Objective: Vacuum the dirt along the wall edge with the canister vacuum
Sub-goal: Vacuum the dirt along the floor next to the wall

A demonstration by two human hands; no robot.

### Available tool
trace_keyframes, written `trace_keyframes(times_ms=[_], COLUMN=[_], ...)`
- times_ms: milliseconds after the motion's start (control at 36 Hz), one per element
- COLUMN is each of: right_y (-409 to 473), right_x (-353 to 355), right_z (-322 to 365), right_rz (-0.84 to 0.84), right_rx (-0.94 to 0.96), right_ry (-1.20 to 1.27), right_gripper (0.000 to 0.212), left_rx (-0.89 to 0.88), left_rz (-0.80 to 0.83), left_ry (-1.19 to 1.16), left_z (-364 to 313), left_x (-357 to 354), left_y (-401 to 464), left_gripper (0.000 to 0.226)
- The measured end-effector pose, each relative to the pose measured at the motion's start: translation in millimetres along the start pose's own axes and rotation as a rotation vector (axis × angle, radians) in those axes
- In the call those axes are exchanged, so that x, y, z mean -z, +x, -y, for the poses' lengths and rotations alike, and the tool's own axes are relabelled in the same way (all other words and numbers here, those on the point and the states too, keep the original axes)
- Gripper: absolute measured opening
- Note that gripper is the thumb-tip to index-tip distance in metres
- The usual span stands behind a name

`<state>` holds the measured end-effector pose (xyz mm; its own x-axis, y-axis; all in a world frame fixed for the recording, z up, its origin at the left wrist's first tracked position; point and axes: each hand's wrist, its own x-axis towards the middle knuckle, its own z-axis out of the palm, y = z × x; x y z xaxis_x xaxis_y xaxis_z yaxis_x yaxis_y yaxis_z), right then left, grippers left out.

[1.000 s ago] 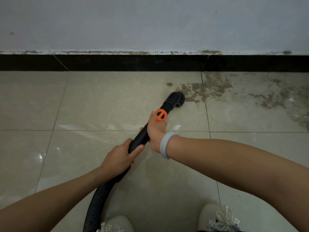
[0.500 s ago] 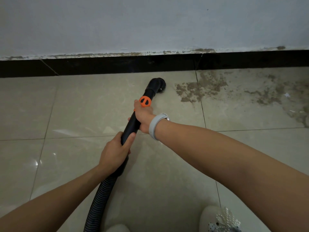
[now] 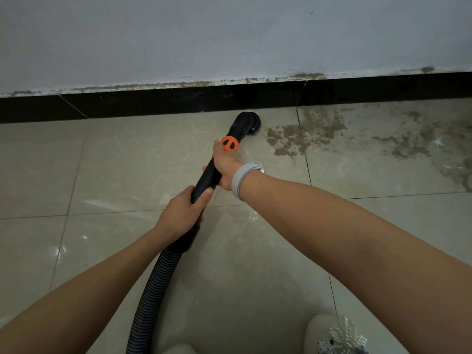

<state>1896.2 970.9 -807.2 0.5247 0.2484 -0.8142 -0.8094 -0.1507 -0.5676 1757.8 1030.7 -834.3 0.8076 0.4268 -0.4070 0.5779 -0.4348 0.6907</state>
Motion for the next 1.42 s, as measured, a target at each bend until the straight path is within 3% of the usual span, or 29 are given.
trace_keyframes(times_ms=[556, 750, 917, 1194, 1417], right_y=[-23.8, -31.0, -39.3, -42.1, -33.2], right_x=[35.4, 38.7, 44.7, 66.2, 71.4], right_z=[-19.8, -43.3, -55.5, -71.0, -55.4], right_rz=[-0.069, -0.078, -0.077, -0.156, -0.128], right_rx=[-0.020, -0.040, -0.046, -0.072, -0.071], right_ry=[0.095, 0.071, 0.136, 0.134, 0.156], right_gripper=[0.032, 0.048, 0.047, 0.039, 0.038], left_rx=[-0.039, -0.028, -0.053, -0.091, -0.093], left_rz=[0.079, 0.116, 0.145, 0.276, 0.229], left_ry=[0.120, 0.122, 0.154, 0.202, 0.188], left_z=[-13.9, -4.9, -1.7, -1.6, -6.6], left_x=[-10.7, -13.5, -13.4, -17.7, -25.5], left_y=[-24.4, -44.9, -55.2, -56.4, -43.0], left_gripper=[0.044, 0.038, 0.036, 0.054, 0.035])
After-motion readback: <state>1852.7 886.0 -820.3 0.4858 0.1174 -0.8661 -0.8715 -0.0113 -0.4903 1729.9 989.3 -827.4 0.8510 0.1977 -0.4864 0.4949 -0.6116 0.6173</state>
